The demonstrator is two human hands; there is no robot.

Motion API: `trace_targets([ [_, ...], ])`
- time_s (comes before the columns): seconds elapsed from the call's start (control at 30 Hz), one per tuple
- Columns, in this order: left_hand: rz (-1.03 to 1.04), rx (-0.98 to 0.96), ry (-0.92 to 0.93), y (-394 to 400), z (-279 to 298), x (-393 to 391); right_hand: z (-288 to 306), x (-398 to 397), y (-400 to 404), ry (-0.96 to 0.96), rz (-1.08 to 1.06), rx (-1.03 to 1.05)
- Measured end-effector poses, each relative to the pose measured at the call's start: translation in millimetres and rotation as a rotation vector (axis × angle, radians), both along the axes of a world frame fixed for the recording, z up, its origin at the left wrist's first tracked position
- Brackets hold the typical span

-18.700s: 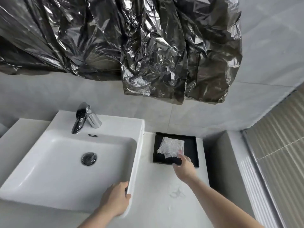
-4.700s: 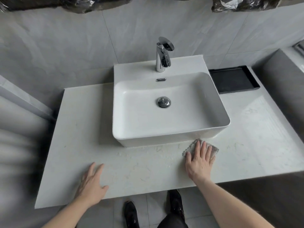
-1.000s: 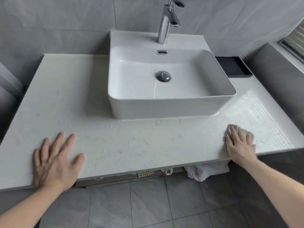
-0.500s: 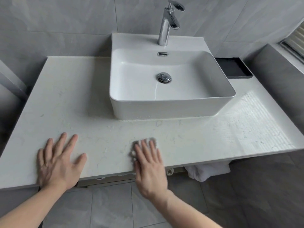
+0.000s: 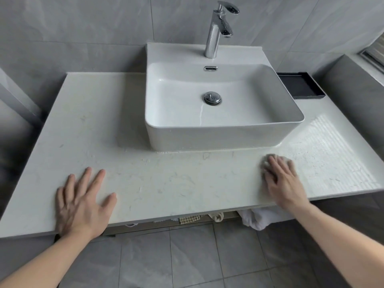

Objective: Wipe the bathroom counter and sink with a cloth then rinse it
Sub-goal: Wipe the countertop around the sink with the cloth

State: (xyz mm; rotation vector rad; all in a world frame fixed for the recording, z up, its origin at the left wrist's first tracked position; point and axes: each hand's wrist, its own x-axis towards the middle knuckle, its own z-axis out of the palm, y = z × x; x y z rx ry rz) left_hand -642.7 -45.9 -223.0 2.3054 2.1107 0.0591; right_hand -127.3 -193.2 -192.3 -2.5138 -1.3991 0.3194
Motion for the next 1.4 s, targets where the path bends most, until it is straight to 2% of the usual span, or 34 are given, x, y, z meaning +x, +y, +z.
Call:
trace_targets([
  [0.07, 0.003, 0.0, -0.001, 0, 0, 0, -6, 23, -6, -0.038, -0.1, -0.184],
  [0.1, 0.003, 0.0, 0.0, 0, 0, 0, -12, 23, -6, -0.015, -0.159, -0.203],
  [0.23, -0.004, -0.004, 0.003, 0, -1, 0, -22, -24, 10, -0.027, -0.197, -0.108],
  [0.4, 0.001, -0.011, -0.006, 1, 1, 1, -18, -110, 38, 0.024, 0.04, -0.039],
  [0.57, 0.0, -0.018, -0.01, 1, 2, 1, -20, -230, 44, 0.062, 0.418, 0.055],
  [0.7, -0.004, -0.018, -0.013, 1, 2, 1, -24, -296, 48, 0.112, 0.573, 0.07],
  [0.8, -0.004, -0.019, -0.012, 0, 3, 0, -25, -289, 49, 0.168, 0.634, 0.071],
  [0.9, -0.011, -0.02, -0.016, -1, 4, 1, -25, -247, 43, 0.175, 0.634, 0.092],
  [1.0, -0.008, -0.022, -0.026, -1, 5, 1, -21, -195, 33, 0.102, 0.531, 0.09],
  [1.13, -0.003, -0.024, -0.032, 0, 5, 0, -2, -135, 26, -0.057, 0.404, -0.025],
  [1.2, -0.007, -0.029, -0.038, 1, 4, 0, 2, -119, 24, -0.061, 0.376, -0.055],
  [1.3, -0.01, -0.036, -0.048, 1, 3, -1, -13, -127, 23, 0.024, 0.344, -0.067],
  [1.4, -0.012, -0.04, -0.059, 0, 3, -2, -32, -168, 23, -0.019, 0.248, -0.02],
])
